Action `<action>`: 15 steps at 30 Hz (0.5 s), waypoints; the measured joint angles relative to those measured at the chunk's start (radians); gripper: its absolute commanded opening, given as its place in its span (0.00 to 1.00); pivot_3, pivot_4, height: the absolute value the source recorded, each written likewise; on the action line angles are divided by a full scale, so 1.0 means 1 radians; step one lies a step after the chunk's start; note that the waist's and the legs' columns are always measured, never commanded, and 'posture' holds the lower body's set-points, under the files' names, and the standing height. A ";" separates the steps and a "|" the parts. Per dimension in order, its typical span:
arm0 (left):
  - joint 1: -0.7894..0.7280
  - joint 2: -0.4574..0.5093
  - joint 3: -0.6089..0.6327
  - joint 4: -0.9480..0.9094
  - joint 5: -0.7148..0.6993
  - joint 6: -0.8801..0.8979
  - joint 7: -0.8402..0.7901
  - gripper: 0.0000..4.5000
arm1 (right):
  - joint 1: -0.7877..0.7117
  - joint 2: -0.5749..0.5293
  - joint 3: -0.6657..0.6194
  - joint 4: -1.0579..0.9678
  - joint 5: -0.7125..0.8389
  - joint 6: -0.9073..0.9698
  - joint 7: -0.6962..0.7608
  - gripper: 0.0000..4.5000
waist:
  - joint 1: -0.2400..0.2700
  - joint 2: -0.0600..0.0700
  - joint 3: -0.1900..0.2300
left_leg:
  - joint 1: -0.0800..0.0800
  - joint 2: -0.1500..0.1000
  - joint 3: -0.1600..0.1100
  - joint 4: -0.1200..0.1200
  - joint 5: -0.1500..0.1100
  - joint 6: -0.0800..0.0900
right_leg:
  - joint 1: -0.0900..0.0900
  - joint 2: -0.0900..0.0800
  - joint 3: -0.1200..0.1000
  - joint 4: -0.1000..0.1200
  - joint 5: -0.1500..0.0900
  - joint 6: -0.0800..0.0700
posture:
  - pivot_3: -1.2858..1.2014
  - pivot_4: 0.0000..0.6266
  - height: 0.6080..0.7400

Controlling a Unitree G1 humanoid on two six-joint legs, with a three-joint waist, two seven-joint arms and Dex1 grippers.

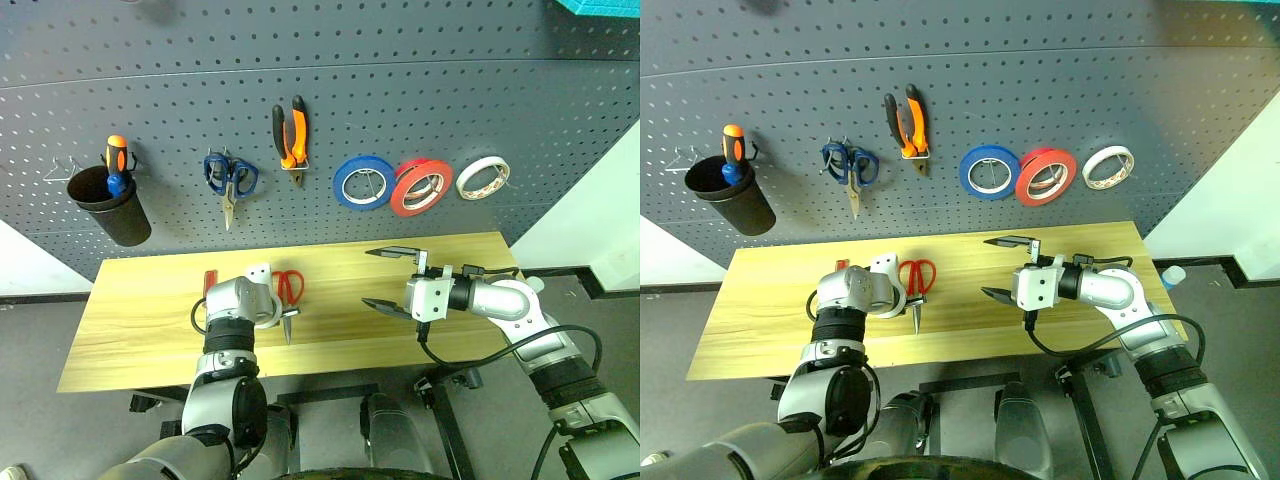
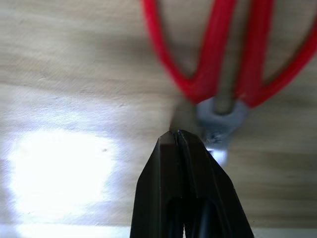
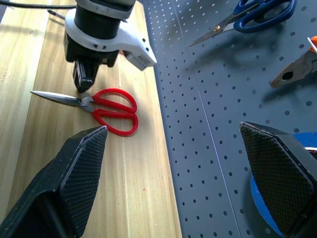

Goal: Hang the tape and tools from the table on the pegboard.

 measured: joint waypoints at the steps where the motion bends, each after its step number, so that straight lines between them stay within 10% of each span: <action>1: 0.000 0.001 0.005 -0.002 0.000 0.004 0.003 0.01 | 0.000 0.000 0.000 0.003 0.000 0.000 0.000 1.00 | 0.000 0.000 0.000 | 0.000 0.000 0.000 0.000 0.000 0.000 | 0.000 0.000 0.000 0.000 0.000 0.000 | 0.50 0.17 1.00; 15: 0.000 0.001 0.013 -0.033 -0.005 -0.016 -0.015 0.09 | 0.001 0.011 0.001 0.009 -0.003 -0.007 -0.015 1.00 | 0.000 0.000 0.000 | 0.000 0.000 0.000 0.000 0.001 -0.001 | 0.000 0.000 0.000 0.000 0.000 0.000 | 0.50 0.17 1.00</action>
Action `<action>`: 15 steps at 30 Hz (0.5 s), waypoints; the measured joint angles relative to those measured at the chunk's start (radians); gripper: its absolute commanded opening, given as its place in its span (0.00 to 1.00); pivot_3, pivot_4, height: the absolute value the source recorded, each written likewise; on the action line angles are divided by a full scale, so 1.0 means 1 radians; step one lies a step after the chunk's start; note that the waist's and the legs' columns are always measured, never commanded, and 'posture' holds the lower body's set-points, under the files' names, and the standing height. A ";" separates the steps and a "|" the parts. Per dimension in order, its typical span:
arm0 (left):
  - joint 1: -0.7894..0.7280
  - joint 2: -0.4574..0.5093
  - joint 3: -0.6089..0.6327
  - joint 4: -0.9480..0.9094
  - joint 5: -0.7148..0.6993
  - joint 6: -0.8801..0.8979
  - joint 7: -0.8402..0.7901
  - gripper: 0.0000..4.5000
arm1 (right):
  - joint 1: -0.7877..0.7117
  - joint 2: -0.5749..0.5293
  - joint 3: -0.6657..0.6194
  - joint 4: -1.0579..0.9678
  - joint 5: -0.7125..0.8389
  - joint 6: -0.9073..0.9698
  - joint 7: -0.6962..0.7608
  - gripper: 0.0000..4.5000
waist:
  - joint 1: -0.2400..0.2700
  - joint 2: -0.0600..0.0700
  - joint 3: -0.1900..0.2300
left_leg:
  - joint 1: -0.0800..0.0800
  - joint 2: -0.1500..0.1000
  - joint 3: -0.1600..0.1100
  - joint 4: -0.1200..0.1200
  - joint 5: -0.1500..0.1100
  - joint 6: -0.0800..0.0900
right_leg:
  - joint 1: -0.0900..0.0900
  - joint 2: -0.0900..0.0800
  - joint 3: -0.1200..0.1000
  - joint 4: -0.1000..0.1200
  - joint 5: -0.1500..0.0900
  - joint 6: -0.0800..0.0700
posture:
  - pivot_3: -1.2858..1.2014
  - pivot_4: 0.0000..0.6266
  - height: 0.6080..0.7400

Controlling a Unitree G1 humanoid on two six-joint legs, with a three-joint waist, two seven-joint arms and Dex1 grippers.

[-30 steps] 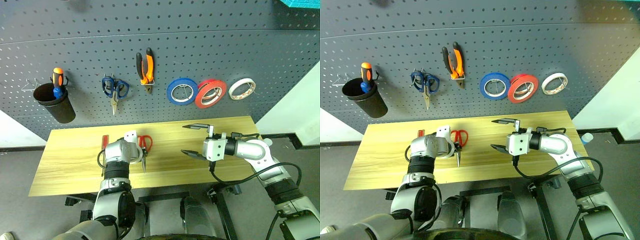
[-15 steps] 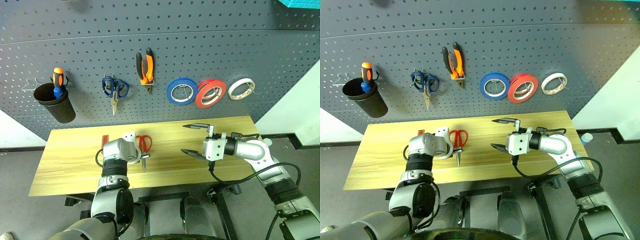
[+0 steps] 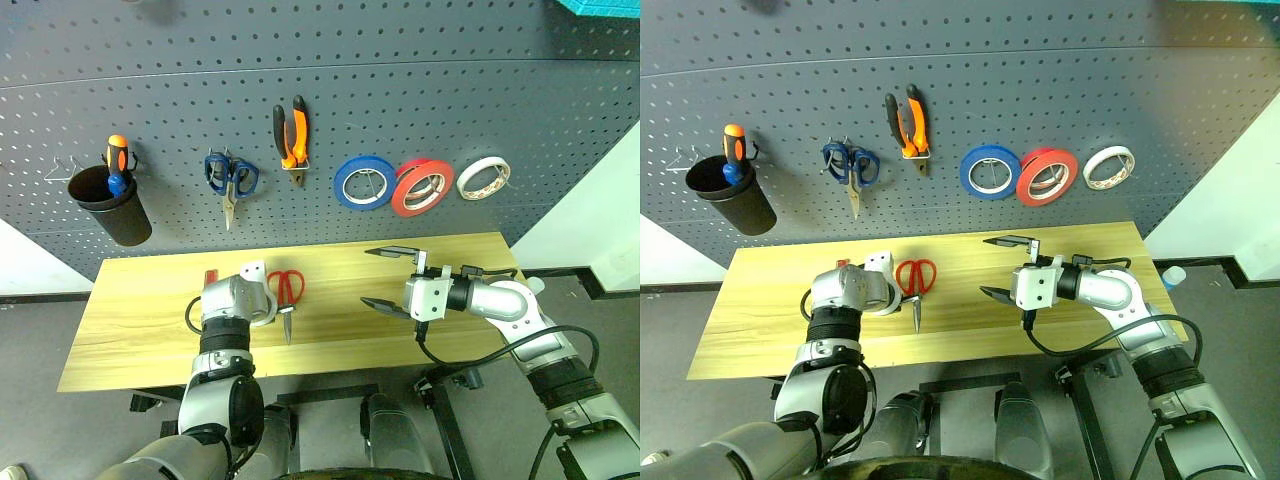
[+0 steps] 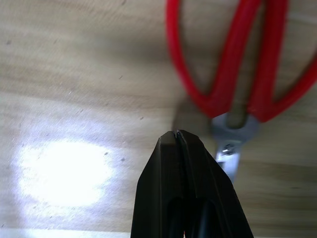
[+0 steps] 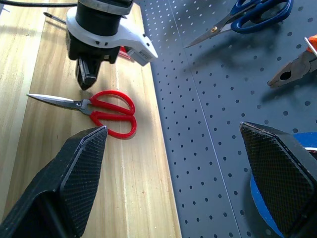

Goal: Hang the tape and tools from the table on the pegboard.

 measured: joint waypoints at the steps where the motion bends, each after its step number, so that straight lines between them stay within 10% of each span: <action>1: 0.000 -0.007 0.008 -0.014 -0.004 0.005 0.004 0.13 | 0.001 0.000 0.000 0.000 0.000 0.000 -0.001 1.00 | 0.000 0.000 0.000 | 0.000 0.000 0.000 0.000 0.000 0.000 | 0.000 0.000 0.000 0.000 0.000 0.000 | 0.50 0.17 1.00; 6: 0.001 -0.038 -0.006 -0.160 -0.017 0.105 0.000 0.50 | 0.010 0.000 0.000 0.000 0.000 0.000 -0.004 1.00 | -0.001 0.000 0.000 | 0.000 0.000 0.000 0.001 0.000 0.000 | 0.000 0.000 0.000 0.000 0.000 0.000 | 0.50 0.18 1.00; 15: -0.004 -0.062 -0.022 -0.135 0.007 0.154 0.031 0.50 | 0.010 0.000 0.000 0.001 0.000 0.000 -0.004 1.00 | -0.001 0.000 0.000 | 0.000 0.000 0.000 0.002 0.000 0.000 | 0.000 0.000 0.000 0.001 0.000 0.000 | 0.50 0.20 1.00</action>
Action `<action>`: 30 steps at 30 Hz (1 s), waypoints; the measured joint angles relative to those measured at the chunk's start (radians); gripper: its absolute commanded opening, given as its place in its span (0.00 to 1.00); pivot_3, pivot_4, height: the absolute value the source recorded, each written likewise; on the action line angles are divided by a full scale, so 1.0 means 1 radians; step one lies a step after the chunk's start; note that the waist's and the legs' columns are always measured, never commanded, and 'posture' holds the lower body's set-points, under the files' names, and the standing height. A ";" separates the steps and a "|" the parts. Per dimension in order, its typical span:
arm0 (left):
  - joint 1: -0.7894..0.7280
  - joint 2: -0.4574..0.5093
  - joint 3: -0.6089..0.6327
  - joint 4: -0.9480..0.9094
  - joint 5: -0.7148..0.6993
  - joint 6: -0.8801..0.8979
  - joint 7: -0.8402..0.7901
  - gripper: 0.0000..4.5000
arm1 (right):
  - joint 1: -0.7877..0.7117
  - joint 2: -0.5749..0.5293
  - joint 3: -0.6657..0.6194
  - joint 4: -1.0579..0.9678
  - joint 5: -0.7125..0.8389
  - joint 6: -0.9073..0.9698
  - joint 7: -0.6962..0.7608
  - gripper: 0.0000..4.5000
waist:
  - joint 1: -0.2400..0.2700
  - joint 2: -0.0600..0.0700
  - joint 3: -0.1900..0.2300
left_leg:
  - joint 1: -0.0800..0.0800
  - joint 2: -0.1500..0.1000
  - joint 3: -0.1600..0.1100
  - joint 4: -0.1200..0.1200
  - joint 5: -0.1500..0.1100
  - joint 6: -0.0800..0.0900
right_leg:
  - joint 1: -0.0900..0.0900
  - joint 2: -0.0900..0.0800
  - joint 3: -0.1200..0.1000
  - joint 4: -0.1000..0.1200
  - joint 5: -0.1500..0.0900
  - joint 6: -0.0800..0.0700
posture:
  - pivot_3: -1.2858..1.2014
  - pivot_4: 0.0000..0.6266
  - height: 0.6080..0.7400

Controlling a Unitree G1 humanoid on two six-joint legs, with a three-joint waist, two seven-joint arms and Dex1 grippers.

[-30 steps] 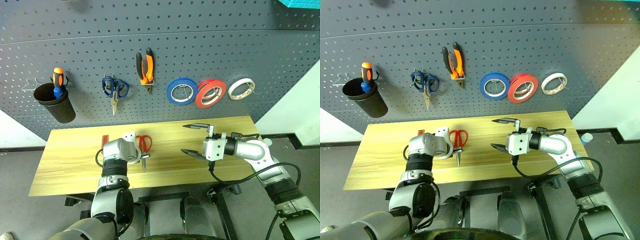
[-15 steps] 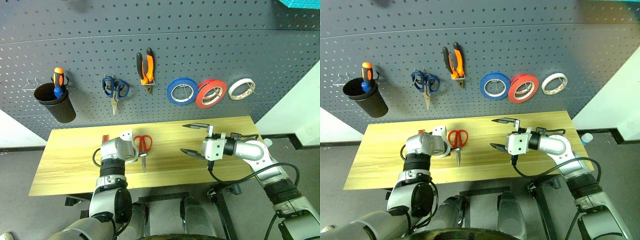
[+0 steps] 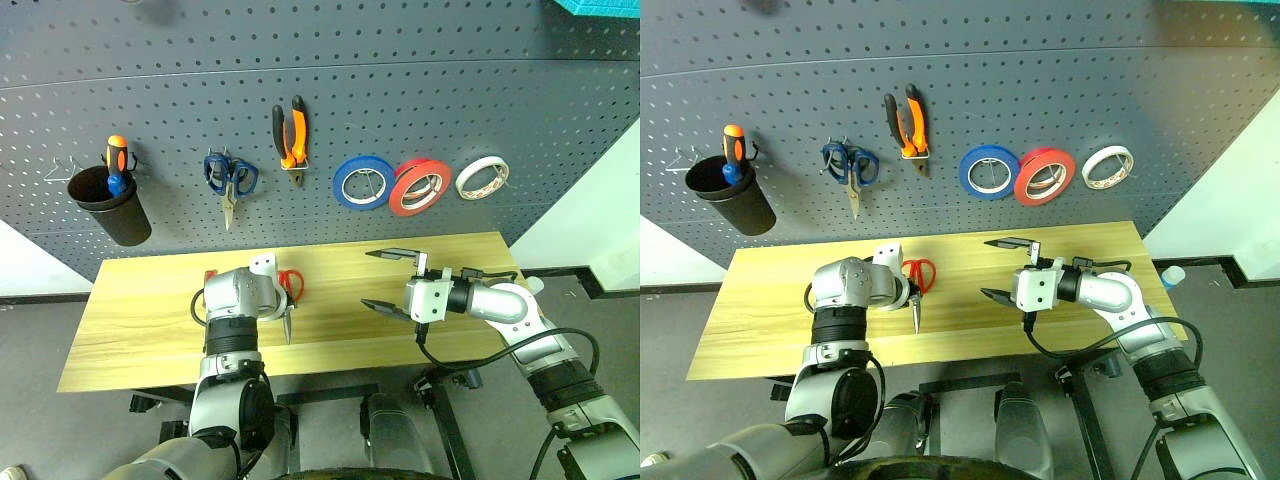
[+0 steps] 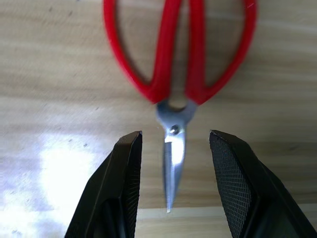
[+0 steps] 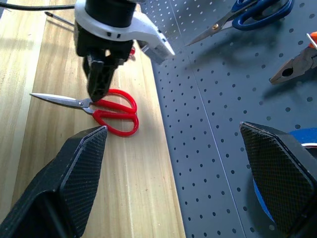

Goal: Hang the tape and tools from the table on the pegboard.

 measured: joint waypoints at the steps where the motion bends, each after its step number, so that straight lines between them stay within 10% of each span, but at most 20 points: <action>1: -0.003 0.000 0.000 0.013 0.003 -0.001 0.006 0.50 | -0.001 0.000 0.000 0.001 0.000 0.000 0.000 1.00 | 0.000 0.000 0.000 | 0.000 0.000 0.000 0.000 0.000 0.000 | 0.000 0.000 0.000 0.000 0.000 0.000 | 0.50 0.20 1.00; 24: -0.106 0.031 -0.003 0.360 0.021 -0.216 0.015 0.50 | 0.108 -0.043 -0.009 0.005 0.249 0.288 0.253 1.00 | -0.004 0.000 0.000 | 0.001 0.000 0.000 0.004 0.000 0.000 | 0.003 0.000 0.000 0.002 0.001 0.002 | 0.50 0.22 1.00; 30: -0.107 0.039 -0.001 0.369 0.020 -0.230 0.017 0.07 | 0.108 -0.035 -0.042 0.004 0.265 0.305 0.252 1.00 | -0.002 0.000 0.000 | 0.000 0.000 0.000 0.007 -0.001 0.001 | 0.004 0.000 0.000 0.002 0.002 0.003 | 0.50 0.22 1.00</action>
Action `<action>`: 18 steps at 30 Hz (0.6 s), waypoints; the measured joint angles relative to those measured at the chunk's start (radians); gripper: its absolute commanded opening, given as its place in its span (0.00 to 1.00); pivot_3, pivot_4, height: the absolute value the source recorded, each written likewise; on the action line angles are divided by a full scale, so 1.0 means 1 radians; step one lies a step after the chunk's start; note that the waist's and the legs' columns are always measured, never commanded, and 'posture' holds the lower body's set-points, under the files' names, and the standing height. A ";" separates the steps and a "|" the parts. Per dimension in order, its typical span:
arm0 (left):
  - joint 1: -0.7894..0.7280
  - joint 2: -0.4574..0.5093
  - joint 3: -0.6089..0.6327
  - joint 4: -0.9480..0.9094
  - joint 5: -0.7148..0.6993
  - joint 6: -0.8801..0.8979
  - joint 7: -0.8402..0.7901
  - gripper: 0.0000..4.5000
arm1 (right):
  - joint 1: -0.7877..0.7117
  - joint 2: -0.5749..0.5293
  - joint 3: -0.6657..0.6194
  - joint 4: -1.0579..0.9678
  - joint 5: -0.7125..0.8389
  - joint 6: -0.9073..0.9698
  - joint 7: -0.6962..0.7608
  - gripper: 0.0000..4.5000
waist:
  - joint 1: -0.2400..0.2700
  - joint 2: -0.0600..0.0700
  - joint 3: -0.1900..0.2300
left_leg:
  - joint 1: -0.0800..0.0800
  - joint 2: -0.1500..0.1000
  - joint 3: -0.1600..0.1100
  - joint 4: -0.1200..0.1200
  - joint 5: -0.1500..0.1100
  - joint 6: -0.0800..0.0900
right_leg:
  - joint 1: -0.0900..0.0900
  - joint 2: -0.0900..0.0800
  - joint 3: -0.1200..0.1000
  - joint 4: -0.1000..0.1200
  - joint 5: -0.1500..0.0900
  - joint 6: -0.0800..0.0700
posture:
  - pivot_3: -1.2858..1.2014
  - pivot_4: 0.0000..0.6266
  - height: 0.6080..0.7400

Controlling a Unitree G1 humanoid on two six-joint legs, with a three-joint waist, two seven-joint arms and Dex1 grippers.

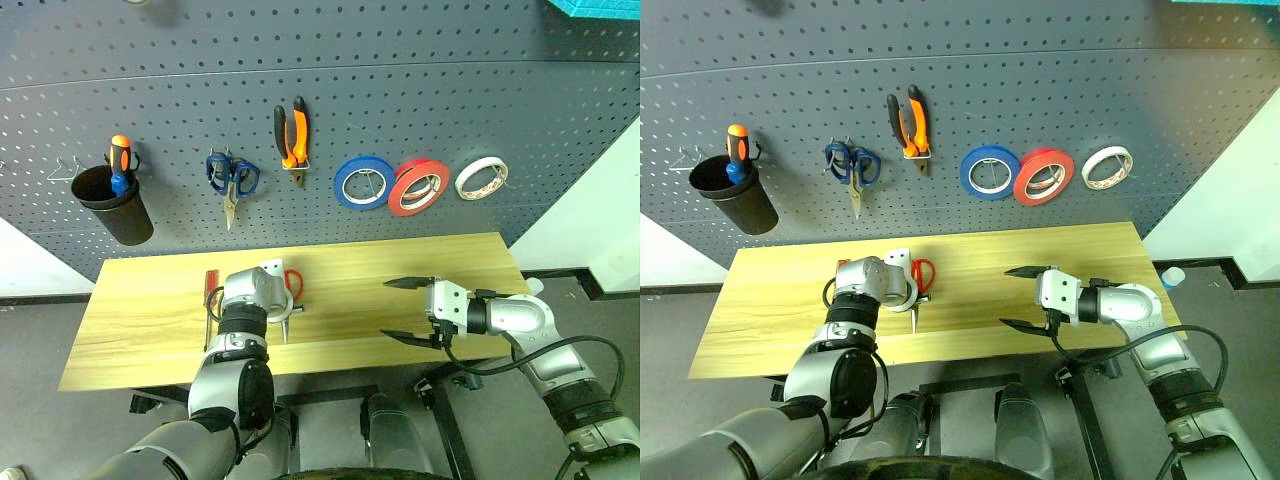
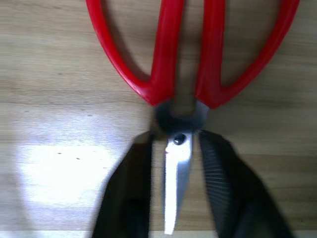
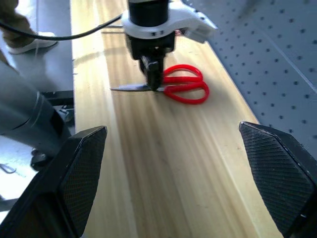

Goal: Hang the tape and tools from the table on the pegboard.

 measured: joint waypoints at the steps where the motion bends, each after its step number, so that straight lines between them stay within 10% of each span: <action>1: 0.000 -0.001 0.000 0.000 0.000 -0.008 0.000 0.05 | 0.000 0.003 -0.001 -0.001 0.000 0.000 -0.001 1.00 | 0.000 0.000 0.000 | 0.000 0.000 0.000 0.000 0.000 0.000 | 0.000 0.000 0.000 0.000 0.000 0.000 | 0.50 0.22 1.00; 13: 0.040 0.025 -0.067 -0.063 0.002 0.022 -0.049 0.05 | 0.006 0.019 -0.004 -0.005 -0.003 -0.001 -0.028 1.00 | -0.004 0.000 0.000 | -0.001 0.000 0.000 0.001 0.000 0.000 | 0.000 0.000 0.000 0.000 0.000 0.001 | 0.49 0.21 1.00; 18: 0.342 0.257 -0.294 -0.585 -0.014 0.074 -0.251 0.05 | 0.018 0.024 -0.013 -0.064 0.005 0.018 -0.029 1.00 | -0.040 0.000 0.000 | -0.001 0.001 0.001 -0.001 0.000 0.000 | -0.004 0.001 0.001 0.001 0.001 0.000 | 0.50 0.21 1.00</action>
